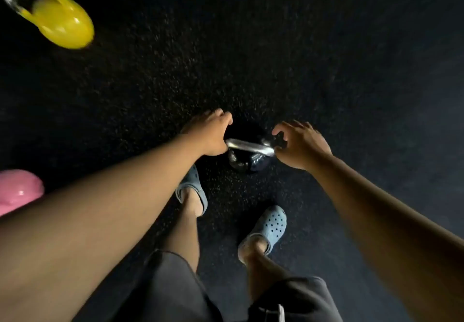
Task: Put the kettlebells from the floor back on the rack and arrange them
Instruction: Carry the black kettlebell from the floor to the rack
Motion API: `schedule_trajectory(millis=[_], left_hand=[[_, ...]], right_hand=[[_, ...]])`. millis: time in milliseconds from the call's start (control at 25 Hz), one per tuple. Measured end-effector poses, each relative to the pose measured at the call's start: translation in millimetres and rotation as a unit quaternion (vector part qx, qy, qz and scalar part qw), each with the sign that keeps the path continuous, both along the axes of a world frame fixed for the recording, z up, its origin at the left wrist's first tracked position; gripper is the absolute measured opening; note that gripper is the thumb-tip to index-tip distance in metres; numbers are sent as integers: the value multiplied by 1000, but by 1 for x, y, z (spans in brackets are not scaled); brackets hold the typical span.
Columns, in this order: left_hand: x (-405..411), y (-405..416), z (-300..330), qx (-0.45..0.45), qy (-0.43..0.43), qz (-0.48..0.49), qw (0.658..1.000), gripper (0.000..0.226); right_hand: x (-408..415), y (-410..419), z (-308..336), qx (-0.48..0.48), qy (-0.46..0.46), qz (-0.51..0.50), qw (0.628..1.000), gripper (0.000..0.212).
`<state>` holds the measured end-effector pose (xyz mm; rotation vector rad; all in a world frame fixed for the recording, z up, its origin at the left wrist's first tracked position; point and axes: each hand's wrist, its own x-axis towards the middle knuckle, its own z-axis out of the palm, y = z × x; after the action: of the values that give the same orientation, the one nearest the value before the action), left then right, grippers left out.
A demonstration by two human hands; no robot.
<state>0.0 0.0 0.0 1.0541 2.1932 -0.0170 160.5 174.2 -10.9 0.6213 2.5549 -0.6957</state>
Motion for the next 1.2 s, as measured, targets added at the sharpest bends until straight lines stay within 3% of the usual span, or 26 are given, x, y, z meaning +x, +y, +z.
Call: schedule_trajectory(millis=[120, 200, 280, 440, 600, 840, 1080, 1200], left_hand=[[-3, 8, -82, -39, -17, -18, 999, 62], [0, 8, -136, -46, -52, -24, 997, 52], [0, 11, -176, -6, -85, -24, 996, 30], [-19, 17, -191, -11, -182, -22, 983, 33], [-56, 19, -157, 20, -214, 8, 977, 22], [-155, 12, -60, 131, -149, 73, 977, 25], [-319, -6, 40, 163, -76, 91, 979, 12], [-412, -5, 78, 177, -20, 85, 980, 7]], right_hand=[[-3, -6, -83, -2, -32, 1, 999, 60], [-3, -15, -132, -9, -74, 10, 997, 64], [-6, -15, -166, 12, -68, 14, 998, 56], [-26, -14, -178, -31, -45, 32, 998, 28], [-74, -5, -138, -67, -62, 2, 996, 24], [-196, 2, -34, -70, -21, 1, 997, 7], [-371, -8, 64, -33, 66, 66, 995, 10], [-463, -5, 101, -21, 114, 80, 990, 27]])
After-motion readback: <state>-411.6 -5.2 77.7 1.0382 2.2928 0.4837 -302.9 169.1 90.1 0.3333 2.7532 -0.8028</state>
